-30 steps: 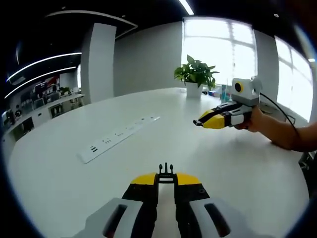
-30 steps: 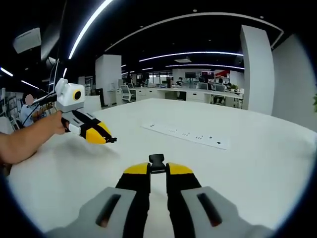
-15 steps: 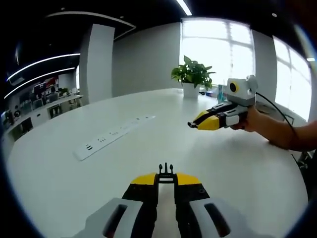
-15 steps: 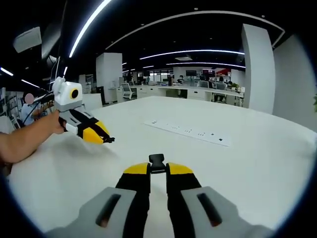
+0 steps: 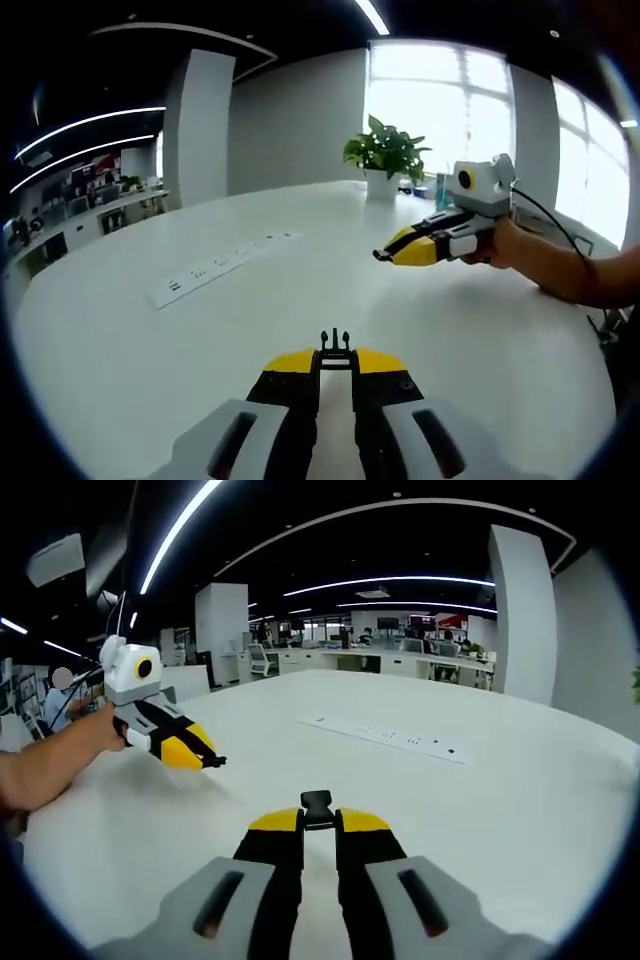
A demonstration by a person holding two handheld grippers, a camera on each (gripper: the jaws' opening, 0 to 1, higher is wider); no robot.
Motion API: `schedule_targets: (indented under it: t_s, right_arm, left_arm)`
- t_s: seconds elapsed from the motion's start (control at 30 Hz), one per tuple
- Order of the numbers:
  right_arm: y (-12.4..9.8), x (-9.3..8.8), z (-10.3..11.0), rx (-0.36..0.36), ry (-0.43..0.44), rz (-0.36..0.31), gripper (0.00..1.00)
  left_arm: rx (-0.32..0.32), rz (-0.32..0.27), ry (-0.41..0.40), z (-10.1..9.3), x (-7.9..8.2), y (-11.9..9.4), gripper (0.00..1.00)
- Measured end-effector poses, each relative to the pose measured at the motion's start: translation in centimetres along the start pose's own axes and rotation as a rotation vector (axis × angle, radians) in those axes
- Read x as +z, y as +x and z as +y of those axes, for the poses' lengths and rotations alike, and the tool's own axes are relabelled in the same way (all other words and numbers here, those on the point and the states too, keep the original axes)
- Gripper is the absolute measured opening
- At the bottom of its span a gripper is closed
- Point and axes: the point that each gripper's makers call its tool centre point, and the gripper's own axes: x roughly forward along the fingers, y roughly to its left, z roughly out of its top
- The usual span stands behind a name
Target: Snap the two parts of the plastic buckle together until the buckle closes and remains connected.
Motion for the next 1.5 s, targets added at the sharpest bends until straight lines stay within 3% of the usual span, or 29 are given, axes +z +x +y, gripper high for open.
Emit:
schedule_targets:
  t_s: [0.2, 0.8, 0.93, 1.17, 1.5]
  right_arm:
    - [-1.0, -0.1, 1.1, 0.01, -0.01, -0.003, 0.1]
    - [-1.6, -0.5, 1.3, 0.015, -0.01, 0.008, 0.1]
    - [-1.4, -0.7, 1.2, 0.016, -0.013, 0.018, 0.1]
    - [-1.6, -0.4, 1.4, 0.023, -0.01, 0.005, 0.1]
    - [-2.5, -0.5, 3.1, 0.055, -0.021, 0.008, 0.1]
  left_arm:
    - [-0.001, -0.009, 0.011, -0.9, 0.3, -0.6, 0.1]
    - [-0.016, 0.016, 0.023, -1.3, -0.3, -0.4, 0.1]
    - [-0.014, 0.032, 0.027, -1.8, -1.2, -0.7, 0.1]
    - [-0.029, 0.02, 0.02, -2.6, -0.9, -1.2, 0.1]
    - [-0.032, 0.03, 0.04, -3.9, -1.4, -2.2, 0.1]
